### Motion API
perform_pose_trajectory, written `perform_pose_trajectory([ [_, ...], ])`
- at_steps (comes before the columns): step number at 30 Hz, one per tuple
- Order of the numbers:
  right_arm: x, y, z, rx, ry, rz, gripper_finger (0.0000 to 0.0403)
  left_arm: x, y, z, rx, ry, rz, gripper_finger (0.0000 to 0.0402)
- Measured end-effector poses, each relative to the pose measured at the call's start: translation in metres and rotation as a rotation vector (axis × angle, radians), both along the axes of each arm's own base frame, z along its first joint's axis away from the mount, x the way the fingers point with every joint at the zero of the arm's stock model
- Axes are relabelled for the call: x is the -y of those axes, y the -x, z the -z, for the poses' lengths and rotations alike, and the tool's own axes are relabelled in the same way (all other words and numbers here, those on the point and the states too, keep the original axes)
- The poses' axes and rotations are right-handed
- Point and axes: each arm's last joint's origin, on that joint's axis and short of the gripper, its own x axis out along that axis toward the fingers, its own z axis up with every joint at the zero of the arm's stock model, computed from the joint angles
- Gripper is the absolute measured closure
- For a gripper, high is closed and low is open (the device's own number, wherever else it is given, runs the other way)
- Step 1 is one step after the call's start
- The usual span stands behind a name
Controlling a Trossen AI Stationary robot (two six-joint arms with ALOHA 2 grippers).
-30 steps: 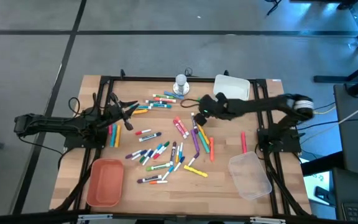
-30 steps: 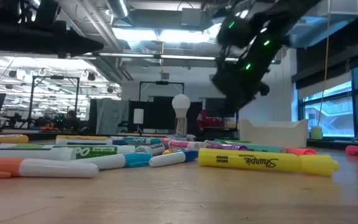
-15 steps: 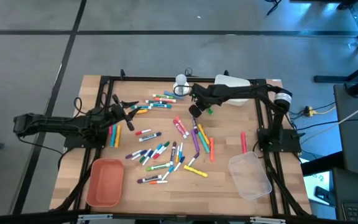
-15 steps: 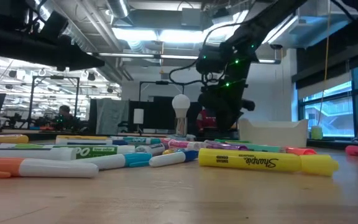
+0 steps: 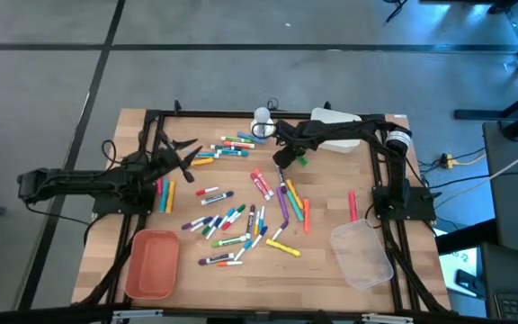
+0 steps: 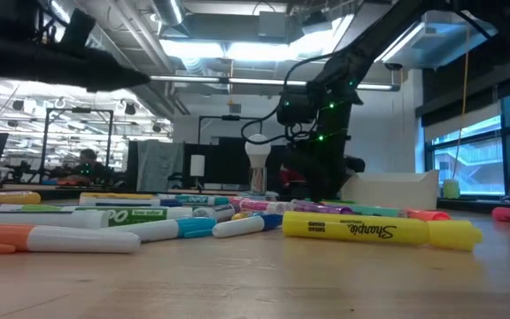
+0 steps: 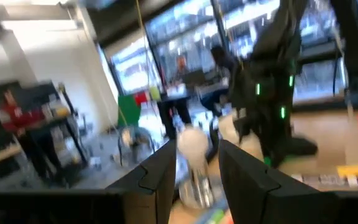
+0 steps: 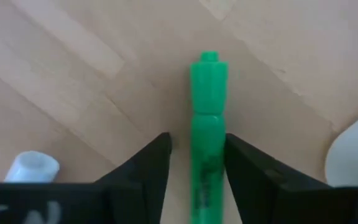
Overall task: Pick & Place Markers
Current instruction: Put the large green highlighter pen into the white bin
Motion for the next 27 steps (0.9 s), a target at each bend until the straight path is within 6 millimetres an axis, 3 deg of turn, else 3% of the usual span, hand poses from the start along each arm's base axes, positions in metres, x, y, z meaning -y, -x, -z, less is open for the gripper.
perform_pose_trajectory([
  [6,-0.004,0.000,0.003,-0.012,-0.050,-0.049,0.0341,-0.002,0.002,-0.009,0.117,-0.003,0.037,0.0293],
  [13,-0.012,0.000,-0.001,-0.058,-0.064,-0.195,0.0341,-0.002,0.002,-0.008,0.156,0.074,0.063,0.0300],
  [17,-0.024,-0.002,-0.025,-0.078,-0.066,-0.296,0.0341,-0.002,0.002,-0.007,0.171,0.108,0.070,0.0300],
  [20,-0.032,-0.003,-0.063,-0.064,0.025,-0.342,0.0341,-0.002,0.002,-0.007,0.176,0.115,0.068,0.0302],
  [27,-0.049,0.035,-0.118,-0.232,0.223,-0.308,0.0341,-0.003,0.003,-0.007,0.181,0.122,0.017,0.0304],
])
